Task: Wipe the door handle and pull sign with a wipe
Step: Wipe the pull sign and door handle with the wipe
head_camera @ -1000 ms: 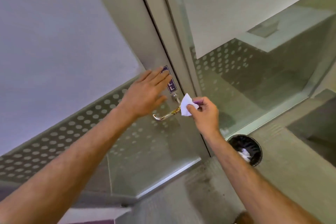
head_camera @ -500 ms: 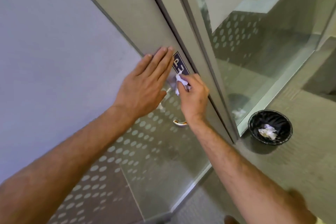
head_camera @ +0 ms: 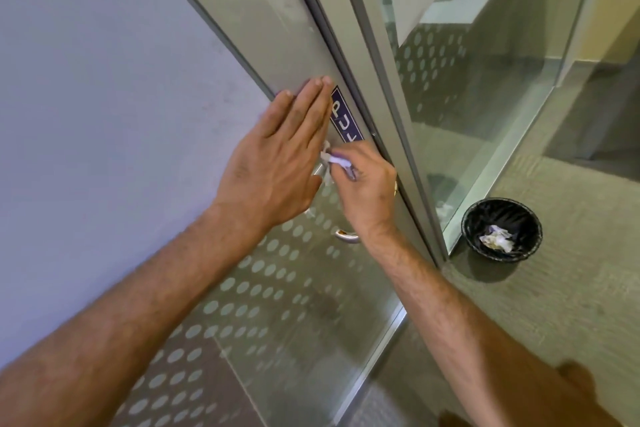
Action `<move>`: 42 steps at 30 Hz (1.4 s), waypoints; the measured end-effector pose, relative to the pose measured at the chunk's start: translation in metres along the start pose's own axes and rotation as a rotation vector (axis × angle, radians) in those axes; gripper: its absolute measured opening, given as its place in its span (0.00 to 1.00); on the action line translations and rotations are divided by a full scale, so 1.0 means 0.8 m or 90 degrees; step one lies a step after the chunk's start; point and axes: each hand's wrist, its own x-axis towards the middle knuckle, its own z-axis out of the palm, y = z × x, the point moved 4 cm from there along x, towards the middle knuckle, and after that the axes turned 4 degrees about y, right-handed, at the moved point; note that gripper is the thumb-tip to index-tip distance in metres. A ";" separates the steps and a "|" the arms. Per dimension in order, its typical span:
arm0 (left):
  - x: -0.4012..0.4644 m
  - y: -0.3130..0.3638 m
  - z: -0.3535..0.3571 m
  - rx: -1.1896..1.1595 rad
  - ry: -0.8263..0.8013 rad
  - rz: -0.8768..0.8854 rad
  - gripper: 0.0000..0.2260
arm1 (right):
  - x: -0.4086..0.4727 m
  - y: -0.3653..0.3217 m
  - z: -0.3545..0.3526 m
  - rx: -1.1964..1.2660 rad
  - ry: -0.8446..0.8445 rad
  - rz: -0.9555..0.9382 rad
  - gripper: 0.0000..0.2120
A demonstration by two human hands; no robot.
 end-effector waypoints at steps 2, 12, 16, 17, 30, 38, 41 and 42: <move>0.000 -0.002 -0.002 0.002 -0.005 -0.003 0.42 | 0.003 0.011 -0.005 0.025 0.024 0.080 0.06; 0.000 -0.001 -0.001 0.010 -0.011 0.000 0.43 | -0.019 0.033 -0.015 -0.014 -0.125 0.061 0.05; 0.001 -0.004 -0.003 0.000 -0.017 -0.009 0.43 | 0.008 0.038 -0.034 0.037 0.050 0.143 0.02; 0.001 -0.004 -0.003 -0.006 -0.021 -0.010 0.43 | 0.015 0.034 -0.028 0.010 0.052 0.142 0.02; 0.002 -0.003 -0.004 -0.027 -0.030 -0.011 0.44 | 0.038 -0.003 -0.017 0.009 0.074 0.068 0.02; 0.001 -0.002 -0.005 0.005 -0.021 0.003 0.42 | -0.005 -0.005 -0.010 -0.032 -0.056 -0.022 0.04; 0.002 -0.004 -0.006 -0.013 -0.035 -0.003 0.45 | 0.021 0.006 -0.024 0.013 0.065 0.087 0.04; 0.002 -0.004 -0.006 -0.015 -0.036 -0.004 0.45 | 0.027 0.004 -0.021 0.005 0.072 0.092 0.04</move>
